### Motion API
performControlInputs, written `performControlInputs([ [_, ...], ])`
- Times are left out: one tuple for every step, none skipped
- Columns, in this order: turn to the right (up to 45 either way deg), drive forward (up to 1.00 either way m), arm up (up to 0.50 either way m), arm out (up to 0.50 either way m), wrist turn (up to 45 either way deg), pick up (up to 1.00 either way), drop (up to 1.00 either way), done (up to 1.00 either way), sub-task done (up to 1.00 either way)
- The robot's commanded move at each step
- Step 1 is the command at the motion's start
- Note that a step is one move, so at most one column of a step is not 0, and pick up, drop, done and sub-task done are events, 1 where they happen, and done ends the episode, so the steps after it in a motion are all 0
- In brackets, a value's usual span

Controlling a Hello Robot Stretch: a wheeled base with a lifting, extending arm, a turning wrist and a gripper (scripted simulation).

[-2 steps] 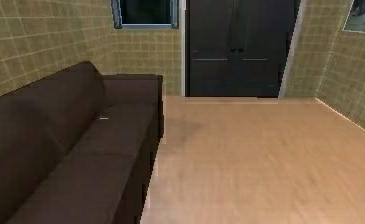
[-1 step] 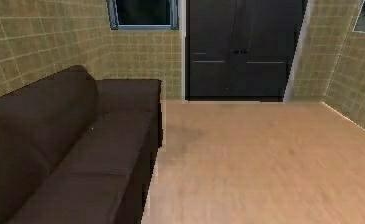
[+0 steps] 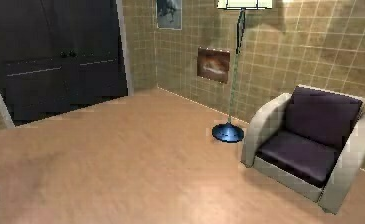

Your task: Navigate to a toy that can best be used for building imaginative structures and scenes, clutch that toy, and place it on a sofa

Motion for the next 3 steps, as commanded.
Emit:
performControlInputs([
  [45.0, 0.0, 0.0, 0.0, 0.0, 0.0, 0.0, 0.0, 0.0],
  [0.0, 0.3, 0.0, 0.0, 0.0, 0.0, 0.0, 0.0, 0.0],
  [-45.0, 0.0, 0.0, 0.0, 0.0, 0.0, 0.0, 0.0, 0.0],
])
